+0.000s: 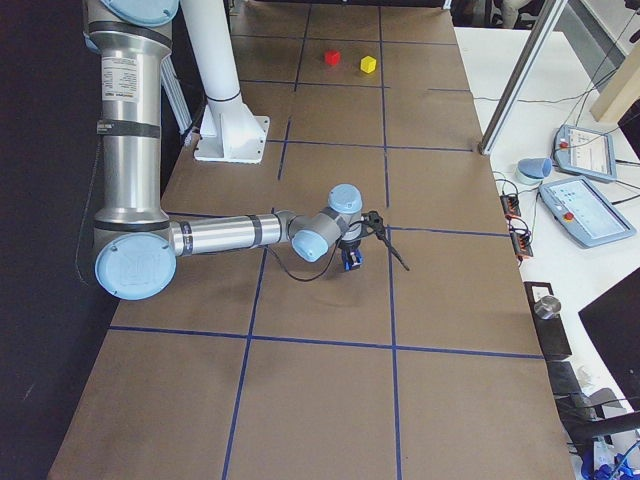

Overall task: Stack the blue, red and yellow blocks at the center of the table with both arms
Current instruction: 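Carry the blue cube with the right gripper to the table center and release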

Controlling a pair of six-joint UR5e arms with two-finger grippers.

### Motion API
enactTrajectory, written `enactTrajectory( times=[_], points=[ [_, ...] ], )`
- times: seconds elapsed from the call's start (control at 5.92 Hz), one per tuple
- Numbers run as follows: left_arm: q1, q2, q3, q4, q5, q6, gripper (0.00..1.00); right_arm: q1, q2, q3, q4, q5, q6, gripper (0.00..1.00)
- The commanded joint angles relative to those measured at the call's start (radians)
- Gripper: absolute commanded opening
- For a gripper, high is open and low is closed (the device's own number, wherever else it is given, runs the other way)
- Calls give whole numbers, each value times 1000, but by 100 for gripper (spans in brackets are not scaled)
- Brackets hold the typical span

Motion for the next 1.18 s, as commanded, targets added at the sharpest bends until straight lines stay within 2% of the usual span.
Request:
enactTrajectory(
  times=[0.0, 0.17, 0.51, 0.68, 0.84, 1.01],
  points=[
    [0, 0, 0, 0, 1, 0, 100, -75, 125, 34, -11, -18, 257, 8],
    [0, 0, 0, 0, 1, 0, 100, -184, 224, 31, -76, -119, 394, 10],
    [2, -1, -2, -2, 0, 0, 100, -355, 607, 7, -539, -283, 610, 11],
    [2, -1, -2, -2, 0, 0, 100, -404, 789, -129, -584, -319, 736, 12],
    [2, -1, 0, -2, 1, 1, 100, -462, 919, -261, -585, -357, 812, 13],
    [2, -1, 1, 0, 0, 0, 100, -481, 932, -267, -585, -373, 820, 14]
  ],
)
